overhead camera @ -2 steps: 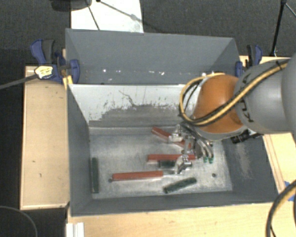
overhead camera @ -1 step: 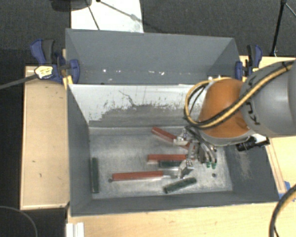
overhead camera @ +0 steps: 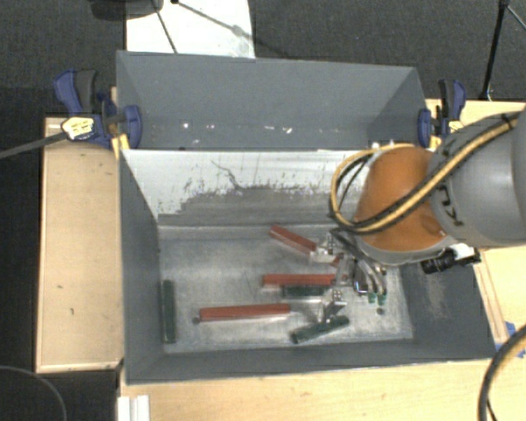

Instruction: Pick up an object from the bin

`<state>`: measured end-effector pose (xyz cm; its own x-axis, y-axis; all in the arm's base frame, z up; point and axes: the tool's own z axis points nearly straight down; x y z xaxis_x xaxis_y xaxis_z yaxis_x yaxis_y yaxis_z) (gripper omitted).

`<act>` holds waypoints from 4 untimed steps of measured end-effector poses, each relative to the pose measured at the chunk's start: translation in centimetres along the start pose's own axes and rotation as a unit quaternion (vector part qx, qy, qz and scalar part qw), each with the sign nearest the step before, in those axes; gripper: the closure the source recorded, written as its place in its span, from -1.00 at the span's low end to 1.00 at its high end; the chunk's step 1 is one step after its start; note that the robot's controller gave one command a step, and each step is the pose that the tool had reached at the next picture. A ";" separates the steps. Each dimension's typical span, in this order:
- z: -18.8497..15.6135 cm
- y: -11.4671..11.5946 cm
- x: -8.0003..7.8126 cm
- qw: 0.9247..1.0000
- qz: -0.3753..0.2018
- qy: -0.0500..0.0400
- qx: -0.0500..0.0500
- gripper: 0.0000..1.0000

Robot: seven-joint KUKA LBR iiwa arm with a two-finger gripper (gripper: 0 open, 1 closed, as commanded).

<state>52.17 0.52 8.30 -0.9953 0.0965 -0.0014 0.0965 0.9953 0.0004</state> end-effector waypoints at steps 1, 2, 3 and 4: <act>0.8 1.3 2.1 0.999 0.051 -0.006 0.000 1.00; 0.8 1.3 2.1 0.999 0.051 -0.006 0.001 1.00; 0.4 1.3 2.2 0.999 0.051 -0.004 0.001 1.00; -0.9 1.3 2.5 0.999 0.050 0.003 0.001 1.00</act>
Offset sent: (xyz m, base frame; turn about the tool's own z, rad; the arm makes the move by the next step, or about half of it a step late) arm 0.0000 0.0000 0.0000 0.0000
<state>49.85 2.06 9.15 -0.9807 0.1953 0.0050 0.1953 0.9807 -0.0014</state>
